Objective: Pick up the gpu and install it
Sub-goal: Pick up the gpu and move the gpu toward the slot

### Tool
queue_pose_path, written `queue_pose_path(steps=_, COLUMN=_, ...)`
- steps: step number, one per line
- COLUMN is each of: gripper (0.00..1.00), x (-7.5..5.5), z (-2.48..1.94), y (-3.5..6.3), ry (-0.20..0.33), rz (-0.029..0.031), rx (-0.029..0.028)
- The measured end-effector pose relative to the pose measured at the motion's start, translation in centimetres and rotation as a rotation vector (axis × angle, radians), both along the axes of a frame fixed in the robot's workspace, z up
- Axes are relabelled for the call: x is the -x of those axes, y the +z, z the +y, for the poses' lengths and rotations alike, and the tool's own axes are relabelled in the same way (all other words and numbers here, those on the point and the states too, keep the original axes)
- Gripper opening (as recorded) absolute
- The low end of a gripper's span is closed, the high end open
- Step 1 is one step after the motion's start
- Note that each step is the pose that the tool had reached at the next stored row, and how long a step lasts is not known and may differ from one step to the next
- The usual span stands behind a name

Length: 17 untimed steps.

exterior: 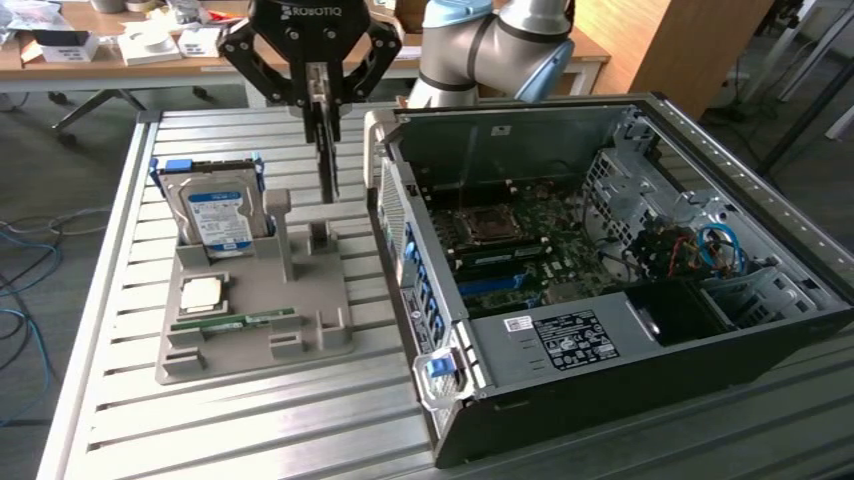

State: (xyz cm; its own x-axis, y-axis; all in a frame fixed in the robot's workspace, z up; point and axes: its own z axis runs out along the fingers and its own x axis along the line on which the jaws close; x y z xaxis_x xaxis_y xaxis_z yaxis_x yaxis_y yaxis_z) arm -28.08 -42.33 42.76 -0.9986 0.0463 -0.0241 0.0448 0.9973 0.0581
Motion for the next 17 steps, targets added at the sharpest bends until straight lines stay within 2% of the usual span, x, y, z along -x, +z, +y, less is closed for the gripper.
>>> queue_pose_path(steps=17, gripper=0.26, x=-4.3, z=0.00, y=0.00, ry=0.000, rz=0.0096, rx=0.0000)
